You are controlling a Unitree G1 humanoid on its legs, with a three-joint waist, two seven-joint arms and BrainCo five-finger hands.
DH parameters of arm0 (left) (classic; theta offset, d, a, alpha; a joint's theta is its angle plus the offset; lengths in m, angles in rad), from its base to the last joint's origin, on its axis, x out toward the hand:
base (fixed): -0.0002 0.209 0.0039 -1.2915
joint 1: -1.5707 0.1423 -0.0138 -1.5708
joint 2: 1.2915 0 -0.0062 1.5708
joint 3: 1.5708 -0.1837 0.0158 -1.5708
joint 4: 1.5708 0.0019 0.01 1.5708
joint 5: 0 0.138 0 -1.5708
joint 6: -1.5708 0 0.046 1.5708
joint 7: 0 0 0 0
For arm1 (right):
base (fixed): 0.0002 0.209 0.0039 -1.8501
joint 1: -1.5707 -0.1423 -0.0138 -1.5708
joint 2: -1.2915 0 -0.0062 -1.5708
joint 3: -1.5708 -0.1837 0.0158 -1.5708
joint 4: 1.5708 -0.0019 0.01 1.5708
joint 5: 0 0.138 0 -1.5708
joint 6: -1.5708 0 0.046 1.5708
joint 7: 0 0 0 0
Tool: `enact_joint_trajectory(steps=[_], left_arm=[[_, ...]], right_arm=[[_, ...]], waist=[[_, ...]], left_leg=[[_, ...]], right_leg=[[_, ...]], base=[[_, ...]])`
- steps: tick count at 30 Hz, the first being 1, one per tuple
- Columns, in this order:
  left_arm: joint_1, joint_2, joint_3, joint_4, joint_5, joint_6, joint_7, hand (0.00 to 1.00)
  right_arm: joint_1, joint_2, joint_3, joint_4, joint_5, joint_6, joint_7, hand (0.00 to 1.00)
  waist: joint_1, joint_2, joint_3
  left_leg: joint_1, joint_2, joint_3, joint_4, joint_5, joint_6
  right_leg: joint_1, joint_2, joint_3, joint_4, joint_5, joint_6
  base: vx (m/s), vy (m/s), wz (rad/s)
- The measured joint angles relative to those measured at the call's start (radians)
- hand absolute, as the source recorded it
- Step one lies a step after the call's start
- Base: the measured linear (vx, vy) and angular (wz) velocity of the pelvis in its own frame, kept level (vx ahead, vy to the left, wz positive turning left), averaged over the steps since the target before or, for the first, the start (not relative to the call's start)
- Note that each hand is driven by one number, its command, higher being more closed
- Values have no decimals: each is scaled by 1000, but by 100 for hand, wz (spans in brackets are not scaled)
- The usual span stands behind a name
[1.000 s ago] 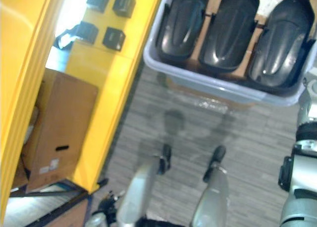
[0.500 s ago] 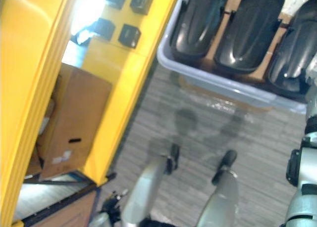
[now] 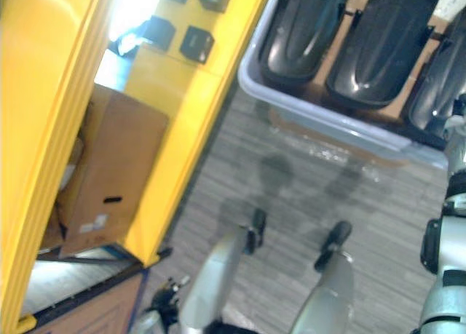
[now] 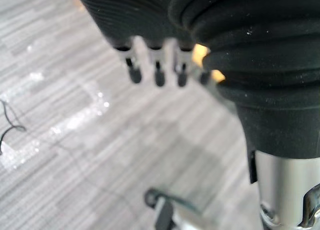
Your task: Walk over and take plastic housings, then place them on the shelf
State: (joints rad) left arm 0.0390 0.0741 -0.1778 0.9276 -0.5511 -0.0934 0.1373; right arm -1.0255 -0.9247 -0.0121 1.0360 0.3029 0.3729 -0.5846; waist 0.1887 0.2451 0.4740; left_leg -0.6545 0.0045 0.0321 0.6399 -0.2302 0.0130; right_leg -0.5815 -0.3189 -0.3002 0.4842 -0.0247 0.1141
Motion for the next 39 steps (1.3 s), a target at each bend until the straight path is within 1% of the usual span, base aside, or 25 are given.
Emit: enact_joint_trajectory(steps=[2,4,8,10,12,15,20,22,25,27,28,30,32,33,35,36,37,39], left_arm=[[0,0,-1,-1,0,0,0,0],[0,0,-1,-3,0,0,0,0],[0,0,-2,-4,0,0,0,0],[0,0,-3,-4,0,0,3,0],[0,0,-5,-5,0,0,7,0],[1,4,-22,-9,0,0,8,0],[7,9,-25,-34,3,0,16,0],[17,15,-26,-48,13,0,36,0],[21,14,-24,-75,20,0,94,0],[19,13,-20,-96,20,-8,152,0],[19,9,-19,-102,20,-14,167,0],[18,-8,12,-140,18,-37,219,0],[7,-8,26,-204,4,-63,276,0],[-3,-8,56,-252,-1,-81,310,0],[-26,-6,101,-331,-3,-107,362,0],[-33,-3,137,-388,-5,-120,380,0],[-34,-2,149,-414,-7,-124,393,0],[-32,-2,204,-538,-31,-126,429,0]], right_arm=[[-3,-4,4,0,-1,15,0,100],[-6,-24,23,1,-3,32,1,100],[-8,-61,24,7,-5,65,21,100],[-9,-65,24,13,-24,79,39,100],[-9,-65,24,27,-48,90,38,100],[-8,-64,25,47,-79,96,38,100],[1,-63,24,50,-85,91,37,100],[2,-63,24,49,-103,82,37,100],[2,-61,24,40,-126,51,28,100],[9,-56,24,13,-154,4,-9,100],[16,-56,24,-2,-160,-9,-20,100],[54,-44,16,-68,-161,-51,-53,100],[92,-29,-3,-143,-174,-95,-84,100],[112,-6,-23,-190,-192,-118,-104,100],[156,17,-45,-237,-204,-150,-138,100],[181,43,-71,-257,-209,-165,-156,100],[195,56,-88,-269,-209,-170,-163,100],[270,113,-164,-346,-219,-179,-199,100]], waist=[[1,0,0],[4,0,0],[6,1,-1],[6,4,-3],[10,9,-7],[13,9,-7],[14,9,-7],[12,9,-7],[8,9,-7],[-1,8,-6],[-1,8,-6],[-14,4,-3],[-26,-5,3],[-40,-16,11],[-51,-37,25],[-63,-54,35],[-68,-61,39],[-85,-96,50]], left_leg=[[-1,0,0,0,0,0],[-1,0,-1,0,0,0],[-3,0,-2,0,0,0],[-3,0,-2,0,0,0],[-2,-1,-2,0,0,0],[-1,-1,-5,0,0,0],[0,-4,-9,0,0,0],[2,-5,-9,1,0,0],[9,-5,-16,2,0,0],[17,-3,-22,6,0,0],[24,-3,-21,5,0,0],[50,-3,-20,-1,0,0],[69,0,-19,-5,0,-1],[83,2,-20,-11,0,-1],[113,4,-23,-25,4,-6],[136,4,-25,-46,10,-11],[150,4,-26,-55,13,-13],[212,5,-36,-112,34,-20]], right_leg=[[0,0,0,0,0,0],[0,0,-1,0,0,0],[-1,0,-2,0,0,0],[-1,0,-3,1,-1,0],[-1,-2,-3,4,-2,1],[-1,-5,-5,12,-9,0],[1,-9,-9,19,-12,-1],[5,-10,-10,18,-13,-1],[19,-10,-20,18,-15,-1],[34,-8,-27,18,-16,-2],[39,-8,-27,17,-16,-2],[65,-8,-27,15,-17,-1],[84,-6,-28,15,-21,-2],[97,-4,-29,13,-24,-2],[127,1,-32,5,-24,-3],[152,5,-37,-10,-24,-3],[168,7,-44,-20,-24,-3],[237,20,-62,-77,-13,-4]], base=[[0,0,0],[0,0,0],[0,0,0],[0,0,0],[0,0,0],[-2,-7,3],[-1,-5,2],[0,0,0],[2,2,7],[-2,0,8],[0,0,0],[0,0,0],[-16,-7,0],[-33,-20,0],[-33,-31,3],[-22,-33,9],[2,-31,15],[34,-30,12]])
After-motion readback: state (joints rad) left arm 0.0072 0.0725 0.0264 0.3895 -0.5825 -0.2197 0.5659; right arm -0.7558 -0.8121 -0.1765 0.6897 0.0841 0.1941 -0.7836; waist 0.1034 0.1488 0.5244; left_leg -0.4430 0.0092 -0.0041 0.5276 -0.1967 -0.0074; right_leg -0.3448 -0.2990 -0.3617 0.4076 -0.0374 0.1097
